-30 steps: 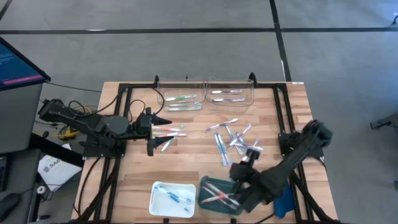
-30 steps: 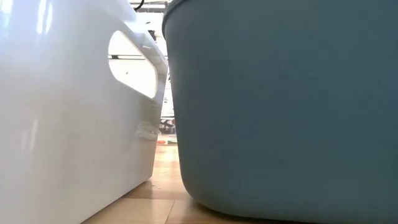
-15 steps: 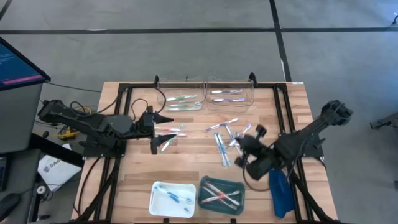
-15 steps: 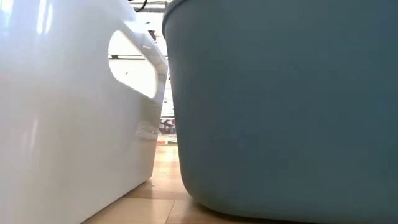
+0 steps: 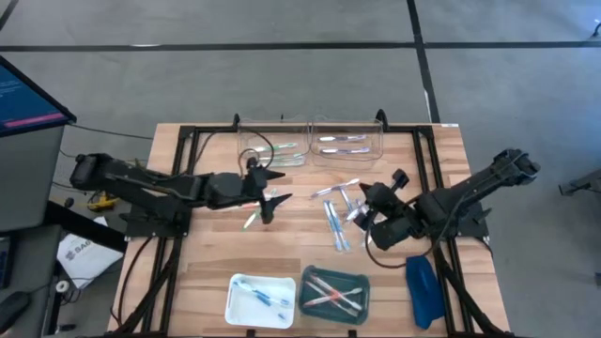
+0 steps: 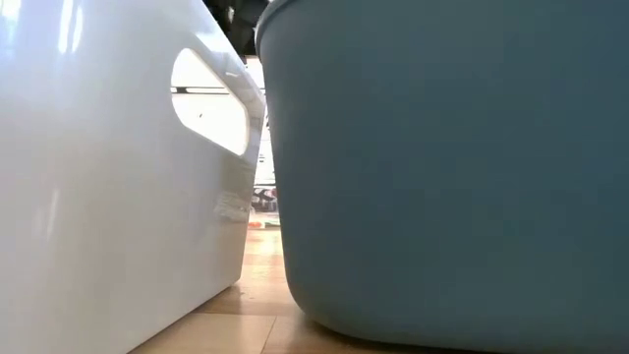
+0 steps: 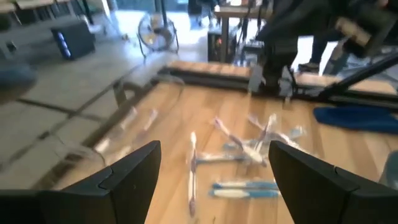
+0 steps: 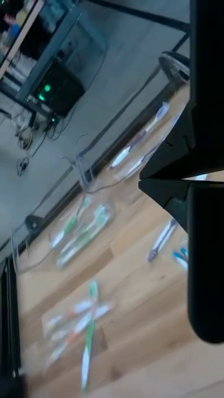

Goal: Pick & Place Toothbrushes
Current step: Put the blue toothbrush into the white bin

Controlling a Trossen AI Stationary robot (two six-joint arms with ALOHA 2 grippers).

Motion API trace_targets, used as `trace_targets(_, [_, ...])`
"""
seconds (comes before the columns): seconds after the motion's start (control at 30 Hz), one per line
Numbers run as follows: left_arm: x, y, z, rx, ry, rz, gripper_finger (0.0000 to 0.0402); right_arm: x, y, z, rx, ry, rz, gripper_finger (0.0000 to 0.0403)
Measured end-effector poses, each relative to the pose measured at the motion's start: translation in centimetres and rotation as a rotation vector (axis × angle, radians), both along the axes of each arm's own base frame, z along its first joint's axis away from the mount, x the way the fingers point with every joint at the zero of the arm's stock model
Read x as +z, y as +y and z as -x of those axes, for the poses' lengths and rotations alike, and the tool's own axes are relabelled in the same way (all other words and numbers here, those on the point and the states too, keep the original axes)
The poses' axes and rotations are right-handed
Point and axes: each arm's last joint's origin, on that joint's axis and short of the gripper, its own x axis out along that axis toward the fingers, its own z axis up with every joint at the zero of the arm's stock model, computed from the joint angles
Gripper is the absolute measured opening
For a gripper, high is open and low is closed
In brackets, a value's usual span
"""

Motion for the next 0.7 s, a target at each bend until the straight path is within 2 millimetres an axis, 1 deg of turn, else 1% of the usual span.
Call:
trace_targets(0.17, [-1.5, 0.7, -1.2, -0.061, 0.033, 0.116, 0.0292, -0.1, -0.6, -0.8, -0.034, -0.033, -0.030, 0.0000])
trace_targets(0.23, [-1.7, 0.8, -1.3, -0.094, 0.035, 0.154, 0.0292, 0.1, -0.8, -1.1, -0.038, -0.057, -0.045, 0.0000])
trace_targets(0.5, [-1.4, 0.0, -1.4, -0.223, 0.016, 0.183, 0.0292, 0.5, -0.6, -2.0, -0.029, -0.149, -0.123, 0.0000])
trace_targets(0.6, [-1.2, -0.3, -1.3, -0.306, 0.013, 0.180, 0.0292, 0.4, -0.8, -2.3, 0.003, -0.129, -0.203, 0.0000])
trace_targets(0.7, [-1.1, -0.4, -1.3, -0.355, 0.011, 0.186, 0.0292, 0.2, -1.1, -2.5, 0.035, -0.099, -0.286, 0.0000])
